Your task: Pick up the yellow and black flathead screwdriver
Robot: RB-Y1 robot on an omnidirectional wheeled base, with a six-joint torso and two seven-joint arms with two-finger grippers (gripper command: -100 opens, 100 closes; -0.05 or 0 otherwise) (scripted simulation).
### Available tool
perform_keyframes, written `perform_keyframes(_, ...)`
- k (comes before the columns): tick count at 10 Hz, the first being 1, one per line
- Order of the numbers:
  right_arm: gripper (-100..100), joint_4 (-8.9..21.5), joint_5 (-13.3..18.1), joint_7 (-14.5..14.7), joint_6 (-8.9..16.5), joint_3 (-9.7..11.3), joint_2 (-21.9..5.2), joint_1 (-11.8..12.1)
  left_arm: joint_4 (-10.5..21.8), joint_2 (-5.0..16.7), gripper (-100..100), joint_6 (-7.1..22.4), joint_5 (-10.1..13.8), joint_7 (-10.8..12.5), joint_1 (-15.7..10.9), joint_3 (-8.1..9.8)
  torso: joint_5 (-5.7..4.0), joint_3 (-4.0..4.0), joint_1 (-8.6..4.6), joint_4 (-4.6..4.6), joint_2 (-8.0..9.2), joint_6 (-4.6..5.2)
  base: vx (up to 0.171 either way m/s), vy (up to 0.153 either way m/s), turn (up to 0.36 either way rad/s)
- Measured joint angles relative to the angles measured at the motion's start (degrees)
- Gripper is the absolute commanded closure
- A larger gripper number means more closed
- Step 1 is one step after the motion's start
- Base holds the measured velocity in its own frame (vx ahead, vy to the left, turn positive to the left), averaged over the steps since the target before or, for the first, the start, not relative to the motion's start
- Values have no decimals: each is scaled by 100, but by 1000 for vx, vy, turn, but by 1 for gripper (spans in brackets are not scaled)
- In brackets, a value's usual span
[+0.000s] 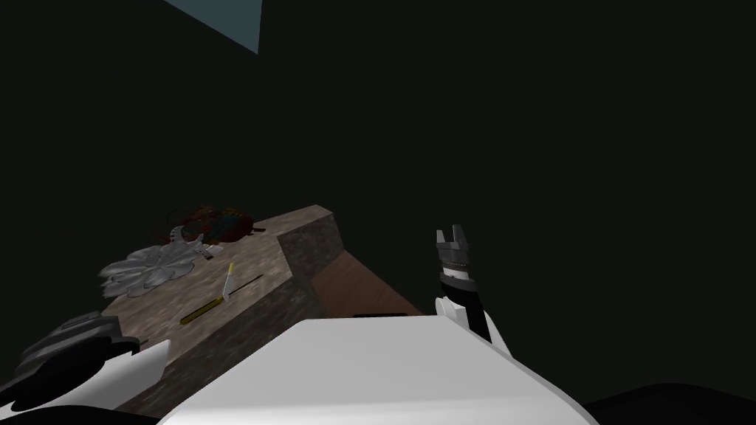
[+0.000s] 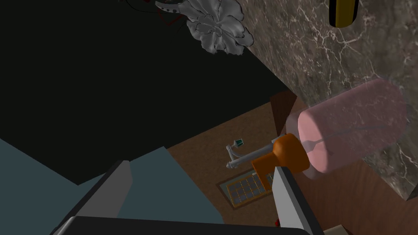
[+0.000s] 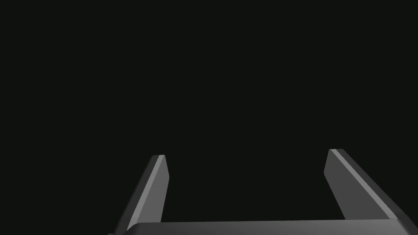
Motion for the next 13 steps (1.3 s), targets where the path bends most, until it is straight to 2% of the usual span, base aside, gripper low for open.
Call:
perform_keyframes(2,0,0,0,0,0,0,0,0,118,-18,-100,224,0,39,-71,205,0,-6,2,-2,-10,1,58,9,-62)
perform_keyframes(3,0,0,0,0,0,0,0,0,80,-30,-100,346,25,41,-49,236,0,0,0,0,0,-1,78,33,-233)
perform_keyframes(4,0,0,0,0,0,0,0,-1,77,-43,-100,501,65,52,-62,372,1,-5,9,-1,-10,5,81,28,-130)
perform_keyframes(6,0,0,0,0,0,0,0,0,122,-28,-100,776,85,66,-99,472,0,-1,1,0,-1,-2,59,14,-94)
perform_keyframes(8,0,0,0,0,0,0,0,0,137,-89,-100,1059,160,87,-93,684,2,-6,11,-2,-11,0,57,38,-42)
perform_keyframes(9,0,0,0,0,0,0,0,0,161,-72,-100,1161,162,91,-113,707,2,0,8,0,0,-1,78,41,-178)
perform_keyframes(10,0,0,0,0,0,0,0,0,197,-71,-100,1305,225,97,-126,844,2,-5,12,-1,-9,3,75,48,-123)
perform_keyframes(13,0,0,0,0,0,-1,-1,1,293,-102,-100,1827,270,124,-224,1095,5,-10,19,-4,-17,0,98,68,-159)
